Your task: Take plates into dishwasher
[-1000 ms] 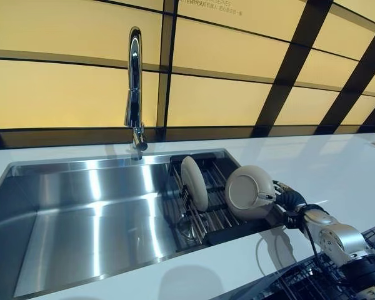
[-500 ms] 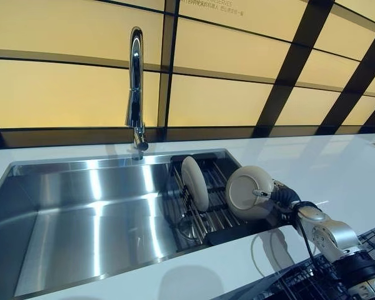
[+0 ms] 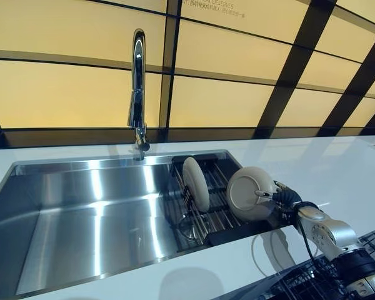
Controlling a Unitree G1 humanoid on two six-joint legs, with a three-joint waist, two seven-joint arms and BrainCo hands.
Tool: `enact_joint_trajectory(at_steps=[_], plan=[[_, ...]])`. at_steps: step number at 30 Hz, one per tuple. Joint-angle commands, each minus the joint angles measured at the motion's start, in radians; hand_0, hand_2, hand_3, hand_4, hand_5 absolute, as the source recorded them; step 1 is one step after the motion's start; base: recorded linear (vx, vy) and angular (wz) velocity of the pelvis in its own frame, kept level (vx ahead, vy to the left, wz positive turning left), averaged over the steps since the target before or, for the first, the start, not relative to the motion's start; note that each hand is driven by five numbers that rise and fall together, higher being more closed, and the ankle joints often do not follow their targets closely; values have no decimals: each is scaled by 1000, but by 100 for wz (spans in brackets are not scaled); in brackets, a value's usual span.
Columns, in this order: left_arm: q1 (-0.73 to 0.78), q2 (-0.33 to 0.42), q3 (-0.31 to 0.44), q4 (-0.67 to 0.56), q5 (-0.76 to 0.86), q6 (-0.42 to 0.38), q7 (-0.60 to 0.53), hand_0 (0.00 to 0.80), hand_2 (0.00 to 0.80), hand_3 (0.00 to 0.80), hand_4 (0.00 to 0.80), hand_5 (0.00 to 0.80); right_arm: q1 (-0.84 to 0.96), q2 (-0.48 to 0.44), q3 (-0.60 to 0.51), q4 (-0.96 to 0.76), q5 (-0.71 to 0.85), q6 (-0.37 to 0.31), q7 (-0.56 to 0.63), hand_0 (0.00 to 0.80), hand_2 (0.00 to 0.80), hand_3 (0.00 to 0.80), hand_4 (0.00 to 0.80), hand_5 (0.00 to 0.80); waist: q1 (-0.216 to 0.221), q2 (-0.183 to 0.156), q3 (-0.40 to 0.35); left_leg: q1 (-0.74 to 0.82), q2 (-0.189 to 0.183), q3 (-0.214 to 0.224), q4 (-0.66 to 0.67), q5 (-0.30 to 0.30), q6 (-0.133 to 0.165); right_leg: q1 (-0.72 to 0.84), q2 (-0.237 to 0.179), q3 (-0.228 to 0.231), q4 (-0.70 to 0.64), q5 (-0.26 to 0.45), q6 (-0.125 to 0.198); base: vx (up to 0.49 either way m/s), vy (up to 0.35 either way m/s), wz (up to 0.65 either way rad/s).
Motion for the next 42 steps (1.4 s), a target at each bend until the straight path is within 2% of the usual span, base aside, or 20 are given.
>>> enact_joint_trajectory(at_steps=[1,23,24,25,26,27,28,42], plan=[[-124,8,-58,-35,39,-18,0,0,0,0,0,0,-145,-8,27,41,14,-23,-12,0,0,0,0,0,35,31,-1,13,-53,40,27,-106,91,-7,28,16,74,-63,42,0,0,0],[-125,10,-60,-45,40,-13,-5,0,0,0,0,0,-146,-2,39,60,-7,-10,12,0,0,0,0,0,37,32,3,10,-56,38,25,-105,93,-11,26,14,76,-60,43,0,0,0],[-124,11,-60,-44,38,-15,-5,0,0,0,0,0,-145,-2,39,60,-9,-10,16,56,56,56,56,56,37,32,4,10,-55,39,26,-106,93,-12,26,13,77,-61,43,0,0,0],[-124,11,-58,-43,39,-16,-5,0,0,0,0,0,-144,0,40,59,-8,-9,13,147,147,147,147,147,38,32,5,9,-56,39,27,-105,94,-12,26,14,77,-60,43,0,0,0],[-124,11,-58,-44,40,-16,-5,0,0,0,0,0,-143,2,40,57,-8,-6,11,414,414,414,414,414,38,32,5,8,-56,39,28,-106,94,-12,26,14,77,-60,42,0,0,0],[-124,11,-58,-45,40,-15,-4,0,0,0,0,0,-142,4,40,56,-7,-6,10,555,555,555,555,555,38,32,5,8,-56,38,28,-106,94,-12,27,15,77,-60,43,0,0,0],[-124,10,-58,-44,39,-15,-3,0,0,0,0,0,-141,4,40,57,-7,-8,11,800,800,800,800,800,38,32,6,9,-56,39,27,-106,94,-13,27,15,77,-60,43,0,0,0],[-122,11,-59,-51,37,-12,-4,0,0,0,0,0,-136,6,38,52,-15,-15,25,800,800,800,800,800,39,32,7,5,-55,38,32,-107,94,-12,26,15,79,-63,41,0,0,0]])
